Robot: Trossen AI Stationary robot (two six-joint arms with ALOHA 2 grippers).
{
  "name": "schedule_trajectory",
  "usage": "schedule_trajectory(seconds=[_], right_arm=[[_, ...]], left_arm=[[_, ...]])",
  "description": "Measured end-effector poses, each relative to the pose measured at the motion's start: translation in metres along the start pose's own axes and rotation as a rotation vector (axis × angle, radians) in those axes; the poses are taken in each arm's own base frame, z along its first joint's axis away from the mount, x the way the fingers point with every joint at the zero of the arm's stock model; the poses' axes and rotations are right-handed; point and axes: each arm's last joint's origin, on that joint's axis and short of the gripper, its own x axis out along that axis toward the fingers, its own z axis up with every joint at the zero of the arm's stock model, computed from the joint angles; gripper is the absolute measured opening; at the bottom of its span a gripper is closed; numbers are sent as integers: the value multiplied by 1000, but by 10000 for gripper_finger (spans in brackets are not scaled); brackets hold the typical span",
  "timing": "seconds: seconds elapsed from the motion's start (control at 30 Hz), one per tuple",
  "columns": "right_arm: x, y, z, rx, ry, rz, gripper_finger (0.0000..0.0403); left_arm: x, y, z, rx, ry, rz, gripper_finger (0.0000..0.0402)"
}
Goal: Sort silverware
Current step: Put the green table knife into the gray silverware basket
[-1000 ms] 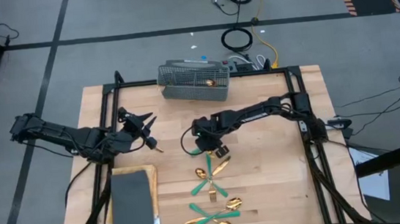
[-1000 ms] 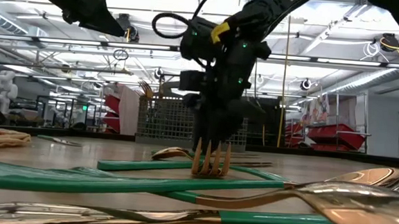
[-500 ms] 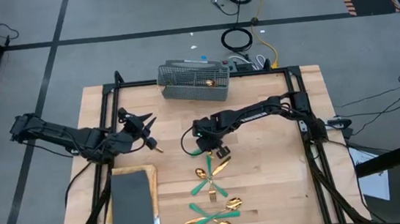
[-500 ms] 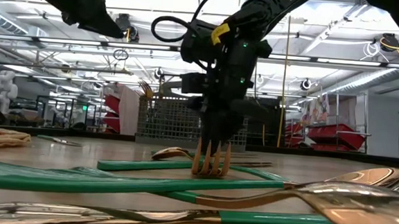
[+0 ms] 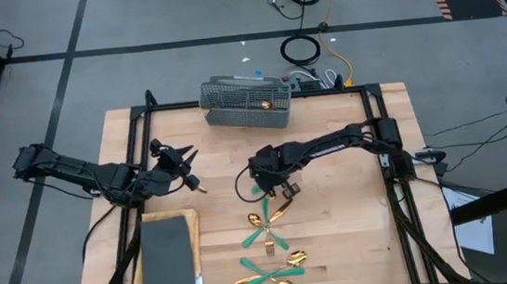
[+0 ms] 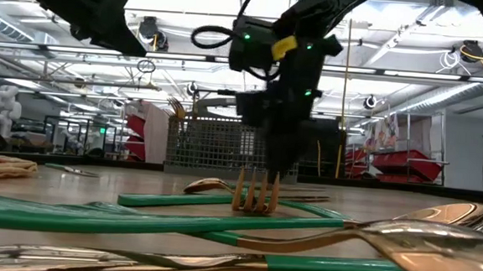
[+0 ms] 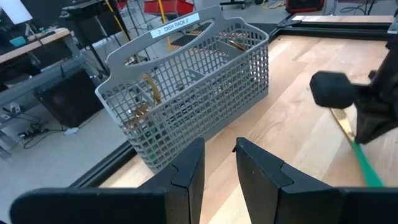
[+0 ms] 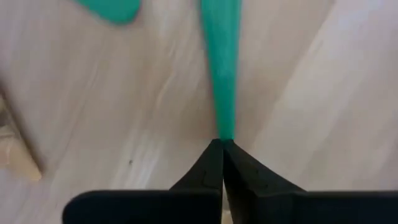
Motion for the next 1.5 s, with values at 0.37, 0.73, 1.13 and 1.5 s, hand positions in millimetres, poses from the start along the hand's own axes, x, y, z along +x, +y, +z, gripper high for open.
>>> schedule_trajectory(seconds=[0.37,0.73,1.13,1.5], right_arm=[[-37,-1,-2,25,-31,-70,1],[-1,2,-12,-201,167,-8,116],[6,-6,-9,-207,15,98,154],[41,-25,-26,-96,51,210,135]], left_arm=[[0,0,1,-6,-4,-1,99],[0,0,1,-6,-4,-1,99],[0,0,1,-5,-5,4,99],[0,0,0,1,-2,8,99]])
